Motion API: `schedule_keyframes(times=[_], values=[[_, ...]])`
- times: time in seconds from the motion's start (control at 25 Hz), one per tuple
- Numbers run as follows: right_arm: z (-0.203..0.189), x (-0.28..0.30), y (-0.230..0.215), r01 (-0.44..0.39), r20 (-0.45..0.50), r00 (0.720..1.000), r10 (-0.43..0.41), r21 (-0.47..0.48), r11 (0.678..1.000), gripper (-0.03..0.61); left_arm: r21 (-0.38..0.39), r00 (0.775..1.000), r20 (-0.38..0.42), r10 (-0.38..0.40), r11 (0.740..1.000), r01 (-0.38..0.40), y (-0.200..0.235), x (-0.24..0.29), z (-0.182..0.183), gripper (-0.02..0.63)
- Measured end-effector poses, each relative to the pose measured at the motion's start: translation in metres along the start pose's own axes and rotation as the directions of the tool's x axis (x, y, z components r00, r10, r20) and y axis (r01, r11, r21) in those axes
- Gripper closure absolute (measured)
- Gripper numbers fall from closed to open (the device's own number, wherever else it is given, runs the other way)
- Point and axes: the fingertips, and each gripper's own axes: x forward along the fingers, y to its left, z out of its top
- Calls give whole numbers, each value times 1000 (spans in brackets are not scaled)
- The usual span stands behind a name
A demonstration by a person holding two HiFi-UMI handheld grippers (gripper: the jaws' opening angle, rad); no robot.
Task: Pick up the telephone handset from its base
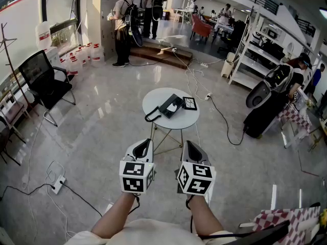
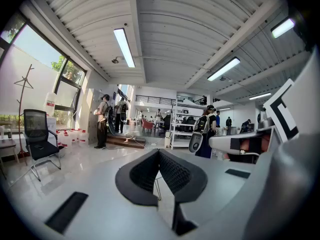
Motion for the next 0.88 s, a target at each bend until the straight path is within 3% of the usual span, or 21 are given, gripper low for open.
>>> schedule_keyframes(times=[0.88], values=[[-21, 17, 16, 6, -37, 999, -4, 45, 999, 554, 13, 998, -50, -43, 999, 44, 15, 10, -22, 598]])
